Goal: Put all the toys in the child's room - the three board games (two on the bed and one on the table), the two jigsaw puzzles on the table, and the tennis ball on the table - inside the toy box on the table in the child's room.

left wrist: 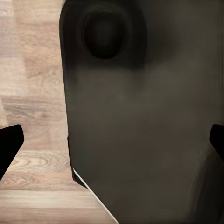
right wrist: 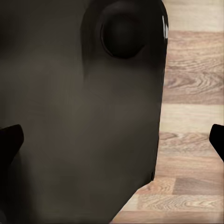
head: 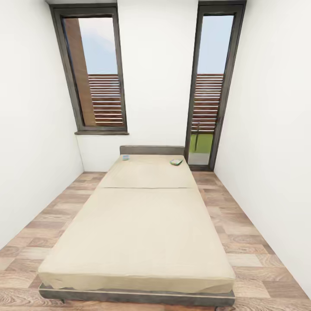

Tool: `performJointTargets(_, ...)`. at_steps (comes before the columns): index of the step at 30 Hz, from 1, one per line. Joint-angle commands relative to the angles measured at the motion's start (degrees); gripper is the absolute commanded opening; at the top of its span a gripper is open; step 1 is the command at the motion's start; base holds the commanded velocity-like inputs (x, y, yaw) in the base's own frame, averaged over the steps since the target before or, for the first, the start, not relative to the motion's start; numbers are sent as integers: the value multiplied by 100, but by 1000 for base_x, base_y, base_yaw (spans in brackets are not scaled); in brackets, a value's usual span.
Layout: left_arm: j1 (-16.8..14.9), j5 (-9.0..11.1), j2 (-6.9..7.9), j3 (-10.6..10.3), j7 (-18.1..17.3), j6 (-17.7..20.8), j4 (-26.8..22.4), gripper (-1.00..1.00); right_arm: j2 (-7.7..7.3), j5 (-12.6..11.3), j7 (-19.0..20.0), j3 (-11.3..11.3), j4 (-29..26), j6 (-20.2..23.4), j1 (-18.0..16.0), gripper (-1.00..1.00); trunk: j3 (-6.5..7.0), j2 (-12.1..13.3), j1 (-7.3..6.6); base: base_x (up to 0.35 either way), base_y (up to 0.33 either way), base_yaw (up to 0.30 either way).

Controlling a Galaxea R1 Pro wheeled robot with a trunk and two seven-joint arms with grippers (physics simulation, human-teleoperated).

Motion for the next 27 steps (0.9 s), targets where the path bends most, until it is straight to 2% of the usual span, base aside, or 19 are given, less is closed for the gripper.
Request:
performJointTargets(1,-1,0,0,0,0,0,0,100,0,0,0,0,0,0,-1,100,-3,-1,0,0,0,0)
performJointTargets(9,-10,19,-33,23,-9,8,-9,100,25,-34,52,-3,28,44,-10,100,-3,-1,0,0,0,0)
performJointTargets(15,-10,25,-145,13,-9,8,-9,100,219,1,48,3,37,18,-10,100,-3,-1,0,0,0,0)
performJointTargets(27,-10,9,-193,-18,-9,9,-9,100,320,15,14,12,43,9,-8,100,-3,-1,0,0,0,0)
